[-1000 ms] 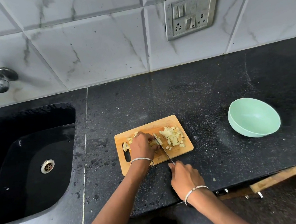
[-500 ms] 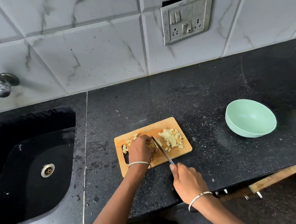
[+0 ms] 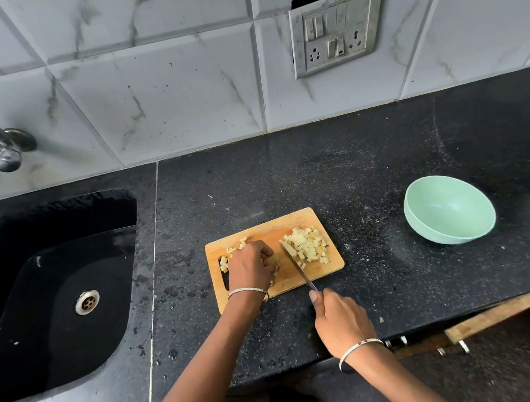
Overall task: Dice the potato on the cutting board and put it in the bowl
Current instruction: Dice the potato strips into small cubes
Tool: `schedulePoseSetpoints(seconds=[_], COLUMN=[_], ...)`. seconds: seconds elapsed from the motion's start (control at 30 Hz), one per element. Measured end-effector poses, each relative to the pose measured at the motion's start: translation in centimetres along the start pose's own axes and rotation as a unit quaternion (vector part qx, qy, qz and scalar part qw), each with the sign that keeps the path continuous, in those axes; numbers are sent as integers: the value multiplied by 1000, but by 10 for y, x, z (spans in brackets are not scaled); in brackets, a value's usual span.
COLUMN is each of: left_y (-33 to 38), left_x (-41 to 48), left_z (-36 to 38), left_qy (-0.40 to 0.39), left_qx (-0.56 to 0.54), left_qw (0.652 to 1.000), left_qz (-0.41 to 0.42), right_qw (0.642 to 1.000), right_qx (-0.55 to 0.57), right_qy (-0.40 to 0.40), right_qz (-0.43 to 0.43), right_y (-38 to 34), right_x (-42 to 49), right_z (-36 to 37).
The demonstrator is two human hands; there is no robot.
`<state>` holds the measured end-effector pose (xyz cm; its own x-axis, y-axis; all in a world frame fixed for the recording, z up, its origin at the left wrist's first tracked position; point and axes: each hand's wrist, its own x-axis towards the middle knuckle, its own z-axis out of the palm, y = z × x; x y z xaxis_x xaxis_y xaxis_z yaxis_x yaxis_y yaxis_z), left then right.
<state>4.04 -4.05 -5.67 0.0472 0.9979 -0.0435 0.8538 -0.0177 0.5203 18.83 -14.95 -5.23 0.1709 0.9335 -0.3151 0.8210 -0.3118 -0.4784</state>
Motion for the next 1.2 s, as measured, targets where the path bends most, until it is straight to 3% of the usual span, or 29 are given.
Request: schedulePoseSetpoints(seconds=[0.3,0.87,1.2], left_y=[0,-5,0], left_x=[-4,1,-3], left_z=[2,4,4], left_qy=[26,21,24], left_qx=[-52,-77,-71], left_qw=[998,996,996], left_qz=[-23,-39,-57], right_qw=[999,998,999], right_qx=[11,-56,-48], right_qy=[2,-13,-26], right_qz=[-40,0,-2], right_y=[-7,-41,-21], right_x=[-5,17,3], right_z=[4,14,13])
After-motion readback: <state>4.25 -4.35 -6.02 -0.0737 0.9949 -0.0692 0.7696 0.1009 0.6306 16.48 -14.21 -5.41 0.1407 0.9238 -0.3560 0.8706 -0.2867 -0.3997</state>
